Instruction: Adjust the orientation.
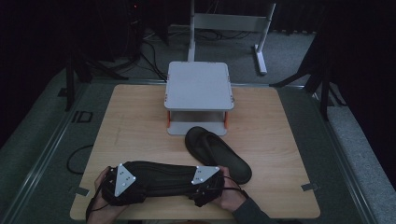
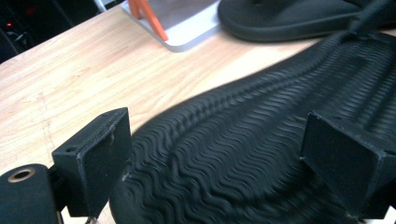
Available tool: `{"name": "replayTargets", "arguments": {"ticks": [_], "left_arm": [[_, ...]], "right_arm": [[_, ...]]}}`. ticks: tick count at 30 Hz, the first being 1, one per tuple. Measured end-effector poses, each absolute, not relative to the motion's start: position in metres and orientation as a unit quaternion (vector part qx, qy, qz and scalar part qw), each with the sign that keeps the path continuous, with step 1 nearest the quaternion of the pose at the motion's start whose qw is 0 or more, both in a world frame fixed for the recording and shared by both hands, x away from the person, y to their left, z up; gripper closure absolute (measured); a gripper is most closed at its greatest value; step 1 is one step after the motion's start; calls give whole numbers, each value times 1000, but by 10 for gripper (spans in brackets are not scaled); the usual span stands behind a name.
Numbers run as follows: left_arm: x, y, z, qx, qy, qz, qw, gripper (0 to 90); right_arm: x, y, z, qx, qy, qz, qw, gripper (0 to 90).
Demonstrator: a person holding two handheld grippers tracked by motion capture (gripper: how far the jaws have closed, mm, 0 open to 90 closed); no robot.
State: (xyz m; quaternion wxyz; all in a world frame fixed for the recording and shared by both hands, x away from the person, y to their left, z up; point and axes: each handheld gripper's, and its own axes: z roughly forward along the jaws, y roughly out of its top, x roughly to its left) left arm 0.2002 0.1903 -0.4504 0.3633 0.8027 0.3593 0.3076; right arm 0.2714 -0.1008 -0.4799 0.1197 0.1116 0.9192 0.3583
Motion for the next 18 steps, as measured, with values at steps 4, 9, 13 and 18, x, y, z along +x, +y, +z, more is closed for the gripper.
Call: {"name": "replayTargets", "arguments": {"ticks": [4,9,13,18], "left_arm": [[184,191,-452,811,355,307,349,89],[182,198,-458,806,369,309,344,89],[190,197,-461,798,374,328,340,90],[204,187,-463,804,355,359,314,89]], "right_arm": [[275,-100,-479,137,915,364,103,160],[281,-100,-476,169,909,372,78,162],[284,-100,-475,185,906,376,68,166],[287,-104,-473,198,901,381,61,291]]}}
